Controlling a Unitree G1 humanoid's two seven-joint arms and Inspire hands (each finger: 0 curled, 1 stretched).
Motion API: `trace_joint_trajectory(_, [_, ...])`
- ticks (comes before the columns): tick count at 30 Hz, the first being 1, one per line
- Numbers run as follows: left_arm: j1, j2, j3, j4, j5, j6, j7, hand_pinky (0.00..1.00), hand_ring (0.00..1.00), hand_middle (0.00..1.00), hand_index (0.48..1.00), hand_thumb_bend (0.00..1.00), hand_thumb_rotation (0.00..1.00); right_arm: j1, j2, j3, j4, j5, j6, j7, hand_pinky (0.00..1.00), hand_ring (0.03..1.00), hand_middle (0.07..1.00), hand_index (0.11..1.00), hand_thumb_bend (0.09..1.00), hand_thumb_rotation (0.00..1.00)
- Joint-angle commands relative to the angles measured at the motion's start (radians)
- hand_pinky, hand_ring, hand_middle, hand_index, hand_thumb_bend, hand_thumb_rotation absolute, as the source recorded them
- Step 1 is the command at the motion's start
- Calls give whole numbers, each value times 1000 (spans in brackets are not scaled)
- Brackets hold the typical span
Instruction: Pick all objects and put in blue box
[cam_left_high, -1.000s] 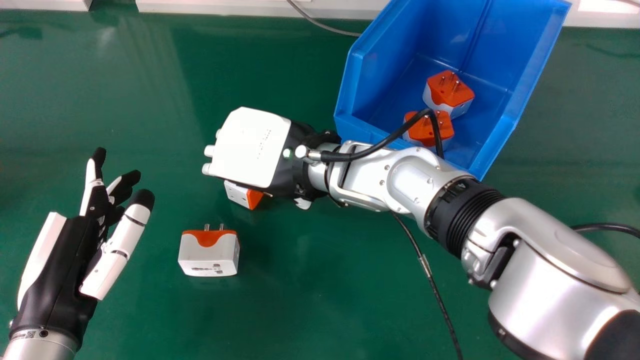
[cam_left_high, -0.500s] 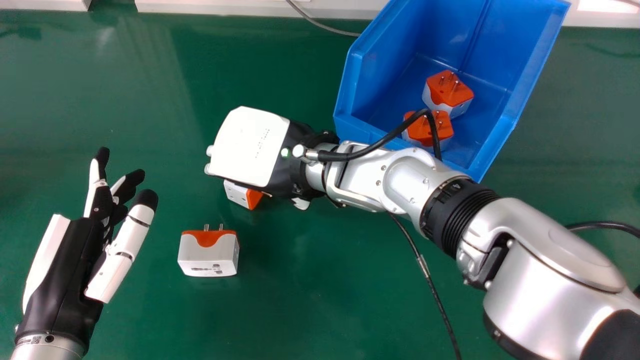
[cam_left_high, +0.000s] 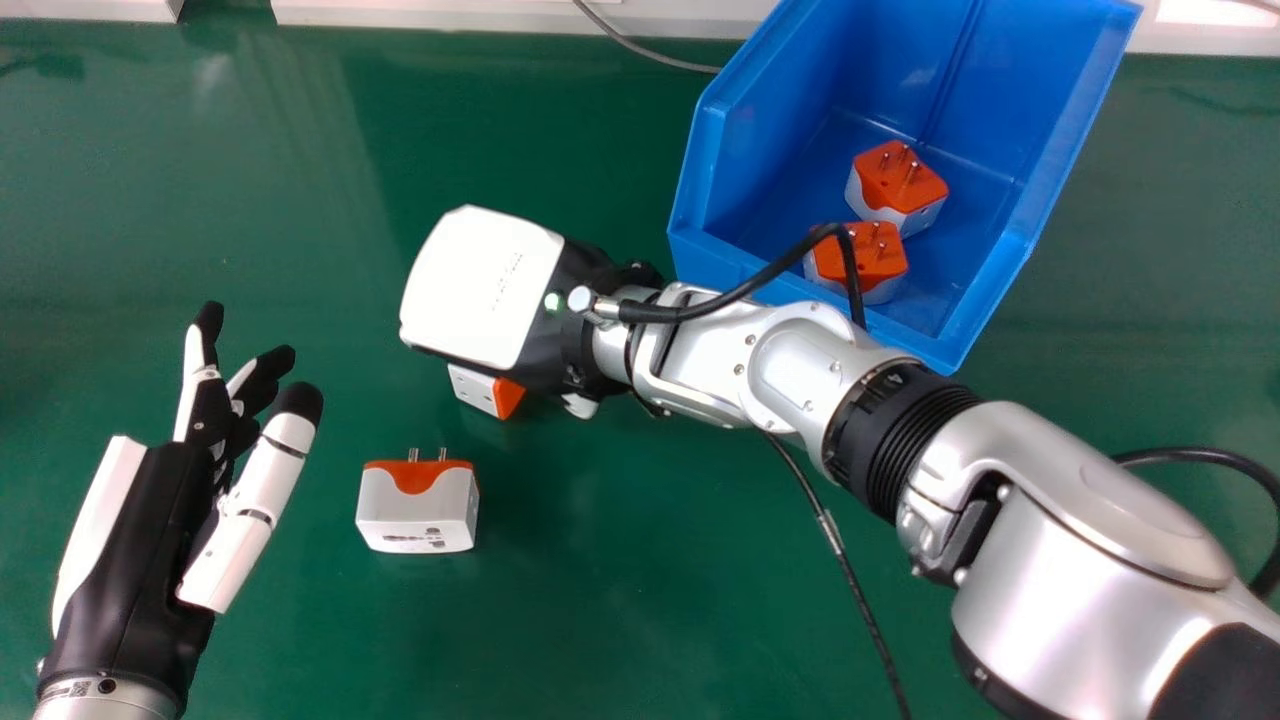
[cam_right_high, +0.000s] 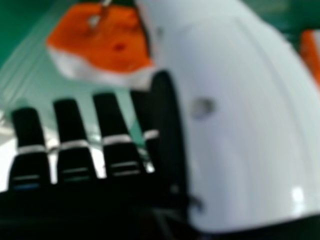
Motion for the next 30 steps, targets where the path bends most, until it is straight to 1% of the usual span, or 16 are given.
trace_joint_trajectory(1, [13,-7,-3,-35,5,-5,11,966,956,942,921,384,882,3,-2,-9,1,23,-3,-37,463,496,526,485,528,18])
trace_joint_trajectory(2, [15,-11,-4,-40,-1,0,9,966,954,939,919,380,876,2,-2,-19,3,39,-11,-20,444,485,523,479,527,9])
trace_joint_trajectory(4, [18,-16,-5,-46,-3,5,11,963,951,937,915,385,866,9,1,-30,11,54,-6,-56,454,499,523,475,523,2])
trace_joint_trajectory(8, [28,-21,-8,-66,3,16,12,972,949,934,910,389,851,26,11,-74,27,121,-18,-69,405,475,511,476,516,0])
trace_joint_trajectory(11, [31,-19,-9,-73,3,23,10,979,954,937,912,375,848,18,18,-92,31,156,-19,-17,413,504,513,476,511,1])
trace_joint_trajectory(15, [30,-16,-10,-71,1,14,6,960,948,937,913,363,841,16,30,-122,34,199,2,60,429,530,514,472,507,4])
trace_joint_trajectory(17, [29,-17,-11,-71,3,17,8,953,943,934,913,359,844,25,47,-181,31,274,26,145,450,558,604,487,486,106])
trace_joint_trajectory(18, [29,-16,-11,-73,3,21,7,951,941,935,913,362,843,32,56,-204,26,301,45,174,438,548,614,491,479,130])
trace_joint_trajectory(22, [24,-13,-10,-74,3,33,6,944,941,936,917,362,848,34,57,-204,10,312,63,202,436,548,636,495,472,151])
trace_joint_trajectory(24, [21,-13,-10,-71,4,34,8,954,946,937,917,367,848,33,68,-229,9,347,87,255,462,573,653,495,471,153])
trace_joint_trajectory(25, [19,-14,-10,-68,4,34,9,960,947,937,917,368,846,33,77,-250,5,372,112,292,485,595,675,589,323,364])
trace_joint_trajectory(26, [17,-14,-10,-66,5,36,10,966,949,937,916,370,844,40,76,-259,-8,384,119,304,503,612,690,632,272,482])
trace_joint_trajectory(27, [17,-14,-9,-67,4,38,10,970,950,937,916,373,842,52,59,-249,-33,374,102,282,515,620,696,661,228,553])
trace_joint_trajectory(28, [16,-14,-9,-67,1,41,8,974,952,938,915,379,842,60,36,-224,-59,346,73,245,506,607,679,655,215,494])
trace_joint_trajectory(29, [15,-13,-8,-64,1,38,7,982,956,940,916,387,845,70,9,-200,-90,320,42,220,484,586,655,634,225,372])
trace_joint_trajectory(30, [12,-11,-7,-60,0,37,6,986,956,940,915,387,850,83,-18,-179,-119,293,9,170,474,577,637,562,358,237])
